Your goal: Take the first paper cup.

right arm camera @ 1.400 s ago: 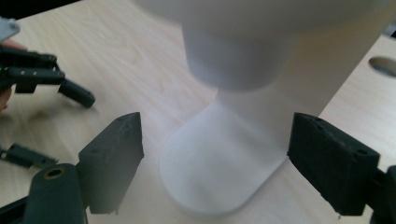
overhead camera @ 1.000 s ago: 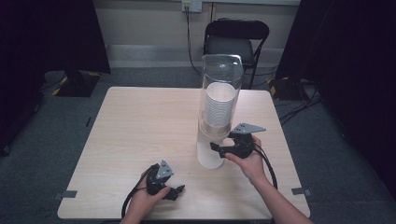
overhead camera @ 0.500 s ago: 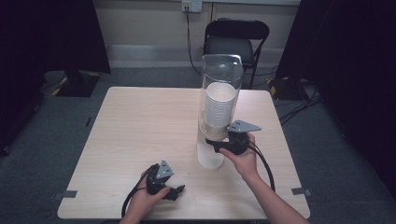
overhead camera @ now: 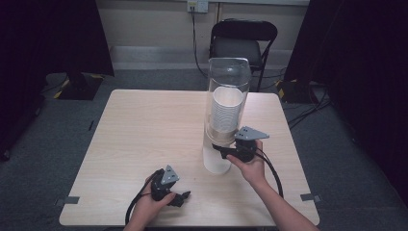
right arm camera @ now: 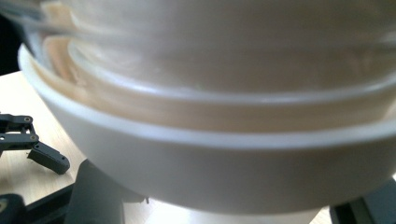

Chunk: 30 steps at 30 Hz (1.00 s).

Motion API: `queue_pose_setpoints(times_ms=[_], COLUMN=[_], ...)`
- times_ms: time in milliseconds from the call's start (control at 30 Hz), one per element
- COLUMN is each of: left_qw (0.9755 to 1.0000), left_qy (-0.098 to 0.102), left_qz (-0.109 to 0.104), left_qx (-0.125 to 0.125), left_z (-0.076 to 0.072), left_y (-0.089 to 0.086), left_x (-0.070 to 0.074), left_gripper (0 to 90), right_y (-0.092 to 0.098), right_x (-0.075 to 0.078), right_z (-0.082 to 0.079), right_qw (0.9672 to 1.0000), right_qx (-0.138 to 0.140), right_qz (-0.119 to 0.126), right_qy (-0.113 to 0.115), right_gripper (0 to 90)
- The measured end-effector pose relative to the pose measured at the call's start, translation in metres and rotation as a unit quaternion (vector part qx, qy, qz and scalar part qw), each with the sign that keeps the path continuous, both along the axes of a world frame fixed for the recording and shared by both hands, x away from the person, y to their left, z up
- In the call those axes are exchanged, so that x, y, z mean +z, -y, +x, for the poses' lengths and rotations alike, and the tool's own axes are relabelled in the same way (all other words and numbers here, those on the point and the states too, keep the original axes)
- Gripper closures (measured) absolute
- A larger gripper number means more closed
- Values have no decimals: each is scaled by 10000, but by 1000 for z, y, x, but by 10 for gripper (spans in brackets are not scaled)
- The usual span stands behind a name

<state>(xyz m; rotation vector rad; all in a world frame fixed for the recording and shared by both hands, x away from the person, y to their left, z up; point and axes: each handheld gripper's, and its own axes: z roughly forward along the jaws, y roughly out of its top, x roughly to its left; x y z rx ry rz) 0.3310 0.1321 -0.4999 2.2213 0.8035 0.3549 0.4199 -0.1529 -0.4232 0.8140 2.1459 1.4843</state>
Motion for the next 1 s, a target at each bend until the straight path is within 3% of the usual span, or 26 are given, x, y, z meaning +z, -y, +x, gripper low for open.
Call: queue_pose_setpoints(times_ms=[333,600,667,700,733,767,800,833,900,1000], left_qw=[10000,10000,10000,10000,10000,10000,10000,10000,10000,10000], left_qy=[-10,4,4,17,23,22,23,34,-30,-36], left_qz=[-4,-80,-78,-66,-75,-70,-74,-79,-17,15], left_qx=[4,7,-2,-2,7,5,4,3,-17,-19], left_z=[0,0,0,0,0,0,0,0,0,0], left_y=[0,1,0,0,1,1,1,1,1,1], left_x=[0,-1,-1,-1,-1,-1,-1,-1,0,0], left_gripper=[118,118,118,118,118,116,116,114,107,99], right_y=[0,0,-1,0,0,1,5,10,12,17], right_x=[-1,-3,-6,-10,-22,-38,-59,-74,-69,-55], right_z=[-1,-2,-1,-1,-1,-1,-5,-10,-17,-15], right_qw=[10000,10000,9999,9998,9984,9940,9915,9911,9939,9927], right_qx=[-23,-24,2,-36,-9,33,-12,-48,-43,112], right_qz=[-81,4,-35,-172,-424,-734,-935,-771,-687,-866], right_qy=[17,37,-112,-132,-372,-811,-901,-1081,-865,-832], right_gripper=[358,360,361,372,372,372,371,368,366,361])
